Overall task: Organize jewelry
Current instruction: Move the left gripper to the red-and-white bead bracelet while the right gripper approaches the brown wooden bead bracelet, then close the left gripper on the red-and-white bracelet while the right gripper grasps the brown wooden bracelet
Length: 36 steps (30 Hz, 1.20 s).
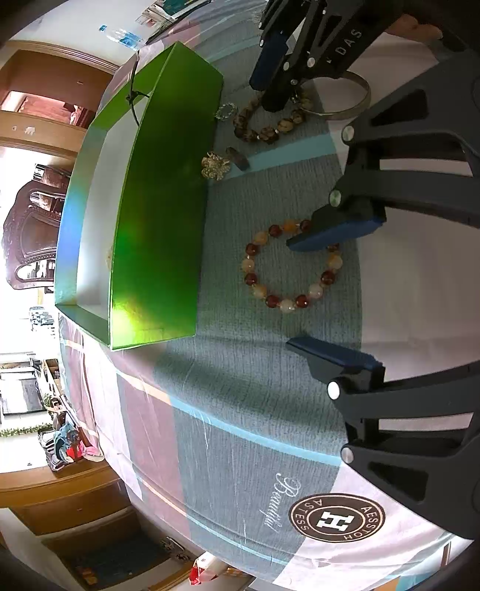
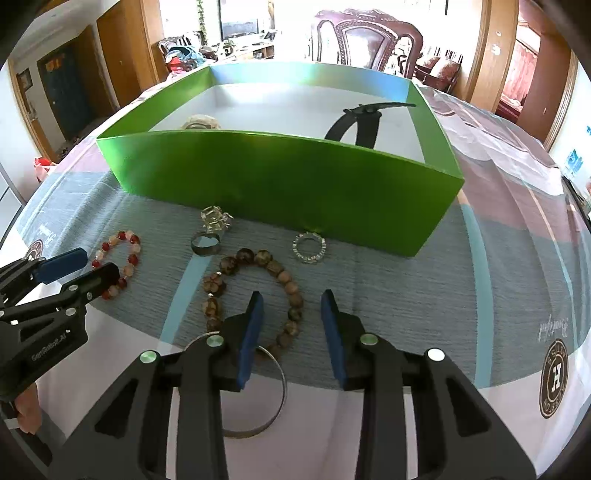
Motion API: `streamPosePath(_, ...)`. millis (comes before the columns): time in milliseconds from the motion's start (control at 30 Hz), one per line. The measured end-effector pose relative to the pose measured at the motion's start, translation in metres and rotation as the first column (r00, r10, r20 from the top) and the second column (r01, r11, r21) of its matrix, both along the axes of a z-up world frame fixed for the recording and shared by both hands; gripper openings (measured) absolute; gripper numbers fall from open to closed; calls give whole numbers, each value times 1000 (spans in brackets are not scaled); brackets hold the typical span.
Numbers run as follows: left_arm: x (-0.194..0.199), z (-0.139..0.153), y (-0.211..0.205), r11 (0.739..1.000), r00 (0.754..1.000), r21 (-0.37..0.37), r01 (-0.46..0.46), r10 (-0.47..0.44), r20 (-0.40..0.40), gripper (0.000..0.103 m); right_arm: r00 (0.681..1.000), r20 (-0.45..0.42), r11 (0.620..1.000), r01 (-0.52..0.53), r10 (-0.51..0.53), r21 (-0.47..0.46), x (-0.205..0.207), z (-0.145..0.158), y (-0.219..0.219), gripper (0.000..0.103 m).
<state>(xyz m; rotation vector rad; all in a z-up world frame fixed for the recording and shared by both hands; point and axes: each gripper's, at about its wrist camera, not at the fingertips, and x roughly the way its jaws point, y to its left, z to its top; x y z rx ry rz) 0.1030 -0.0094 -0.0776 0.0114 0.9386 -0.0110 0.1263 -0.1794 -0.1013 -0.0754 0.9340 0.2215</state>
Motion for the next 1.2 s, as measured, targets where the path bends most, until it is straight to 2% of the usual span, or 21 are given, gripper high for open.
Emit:
streamPosePath(67, 1, 0, 0, 1000, 1000, 2, 4, -4, 3, 46, 1000, 5, 1000, -23, 23, -6, -2, 0, 4, 20)
streamPosePath(133, 0, 0, -1, 1000, 1000, 4, 7, -8, 4, 46, 999, 12, 999, -32, 32, -15, -4, 0, 7, 18)
streamPosePath(367, 0, 0, -3, 1000, 1000, 7, 17, -17, 8, 50, 1000, 11, 1000, -29, 29, -2, -4, 0, 5, 19)
streamPosePath(500, 2, 0, -6, 999, 999, 5, 36, -36, 8, 58, 999, 13, 999, -31, 31, -7, -4, 0, 5, 18)
streamPosePath(900, 4, -1, -6, 998, 998, 0, 55, -55, 11, 65, 999, 18, 999, -36, 36, -5, -4, -1, 5, 19)
streamPosePath(1067, 5, -2, -5, 999, 999, 0, 51, -51, 14, 63, 999, 26, 999, -39, 39, -13, -5, -1, 6, 19)
streamPosePath(1167, 4, -1, -4, 999, 999, -1, 46, -46, 18, 49, 999, 27, 999, -46, 46, -11, -6, -1, 7, 15)
streamPosePath(1200, 4, 0, -3, 999, 999, -1, 43, -43, 20, 41, 998, 26, 999, -50, 50, -8, -7, -1, 8, 13)
